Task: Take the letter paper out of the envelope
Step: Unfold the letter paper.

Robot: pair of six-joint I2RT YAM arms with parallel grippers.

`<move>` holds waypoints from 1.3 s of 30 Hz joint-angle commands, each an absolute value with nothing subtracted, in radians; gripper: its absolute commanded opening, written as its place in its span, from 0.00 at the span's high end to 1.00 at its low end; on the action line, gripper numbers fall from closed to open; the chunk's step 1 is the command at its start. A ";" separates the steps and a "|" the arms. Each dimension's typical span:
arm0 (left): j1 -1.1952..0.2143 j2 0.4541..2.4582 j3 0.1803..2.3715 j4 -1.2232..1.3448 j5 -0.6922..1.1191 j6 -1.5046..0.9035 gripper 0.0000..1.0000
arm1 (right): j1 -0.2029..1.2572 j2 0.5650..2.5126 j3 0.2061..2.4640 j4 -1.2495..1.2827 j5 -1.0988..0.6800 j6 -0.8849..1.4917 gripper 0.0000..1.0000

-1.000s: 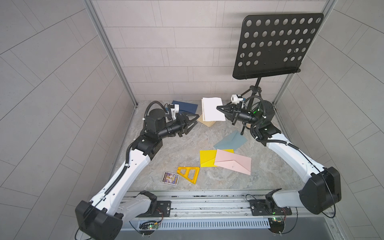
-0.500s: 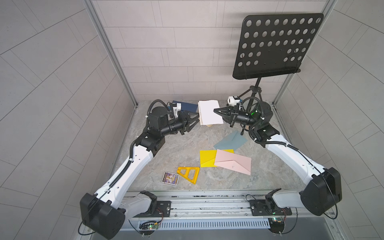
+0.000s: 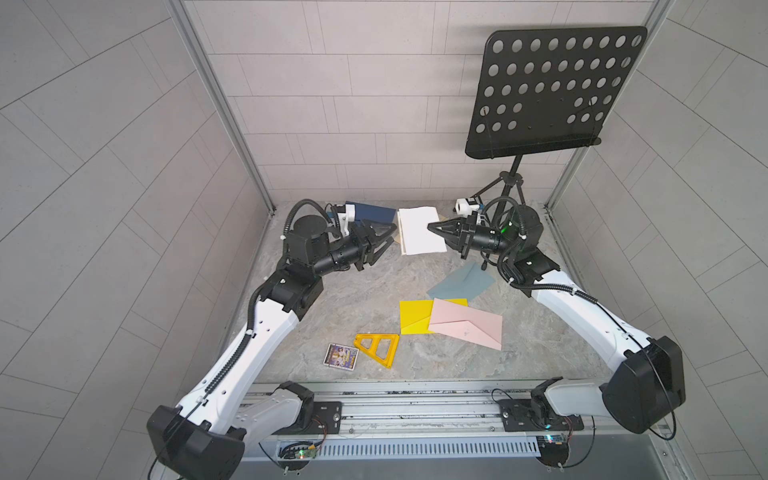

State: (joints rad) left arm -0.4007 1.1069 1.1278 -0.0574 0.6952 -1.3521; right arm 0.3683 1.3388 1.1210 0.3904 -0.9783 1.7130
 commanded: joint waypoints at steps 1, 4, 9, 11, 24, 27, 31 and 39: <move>-0.405 1.123 1.150 -0.030 0.733 -1.358 0.53 | 0.371 1.324 1.126 0.442 -0.971 1.744 1.00; -0.405 1.125 1.144 -0.026 0.719 -1.359 0.56 | 0.371 1.330 1.127 0.486 -0.972 1.777 1.00; -0.407 1.147 1.148 0.004 0.736 -1.370 0.60 | 0.376 1.328 1.117 0.498 -0.973 1.791 1.00; -0.411 1.154 1.149 0.012 0.748 -1.371 0.60 | 0.376 1.325 1.110 0.502 -0.969 1.795 1.00; -0.428 1.154 1.131 0.023 0.741 -1.371 0.69 | 0.382 1.330 1.099 0.553 -0.955 1.838 1.00; -0.434 1.158 1.128 0.036 0.738 -1.374 0.72 | 0.389 1.333 1.097 0.571 -0.951 1.853 1.00; -0.445 1.169 1.128 0.070 0.736 -1.391 0.71 | 0.397 1.339 1.095 0.583 -0.951 1.867 1.00; -0.475 1.184 1.116 0.112 0.729 -1.402 0.57 | 0.410 1.351 1.082 0.612 -0.938 1.891 1.00</move>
